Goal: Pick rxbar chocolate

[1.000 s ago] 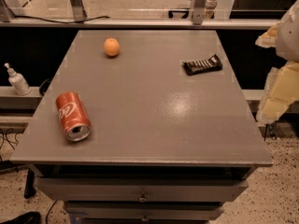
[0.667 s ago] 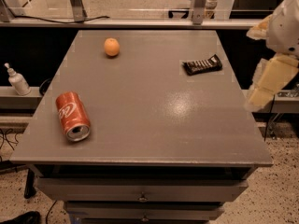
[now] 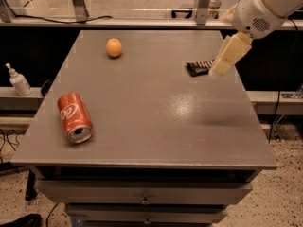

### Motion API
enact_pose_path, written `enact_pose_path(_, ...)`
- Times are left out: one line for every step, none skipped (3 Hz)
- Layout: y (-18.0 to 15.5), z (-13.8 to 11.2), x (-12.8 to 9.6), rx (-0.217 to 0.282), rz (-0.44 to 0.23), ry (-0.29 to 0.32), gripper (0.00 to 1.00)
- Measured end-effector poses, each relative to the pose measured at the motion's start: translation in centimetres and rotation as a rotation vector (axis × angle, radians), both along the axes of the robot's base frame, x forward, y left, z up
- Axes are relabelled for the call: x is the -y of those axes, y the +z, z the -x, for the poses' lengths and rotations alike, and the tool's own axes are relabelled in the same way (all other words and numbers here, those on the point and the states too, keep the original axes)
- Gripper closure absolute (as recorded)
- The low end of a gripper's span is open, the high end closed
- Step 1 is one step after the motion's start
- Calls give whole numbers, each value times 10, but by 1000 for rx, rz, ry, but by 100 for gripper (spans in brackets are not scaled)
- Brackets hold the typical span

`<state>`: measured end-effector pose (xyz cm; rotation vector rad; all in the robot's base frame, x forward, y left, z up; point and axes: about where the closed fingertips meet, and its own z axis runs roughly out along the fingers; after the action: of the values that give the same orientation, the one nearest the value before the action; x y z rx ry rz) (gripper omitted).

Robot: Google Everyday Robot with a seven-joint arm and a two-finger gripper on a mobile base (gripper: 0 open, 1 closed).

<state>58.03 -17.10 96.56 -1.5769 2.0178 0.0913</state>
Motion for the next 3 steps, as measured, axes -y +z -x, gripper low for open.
enact_pose_path(-19,-53,-1,-33,-101,-32,0)
enact_pose_path(-62,-97,2,-100,-167,-90,0)
enact_pose_path(-96,-123,2,-124,-186,-129,0)
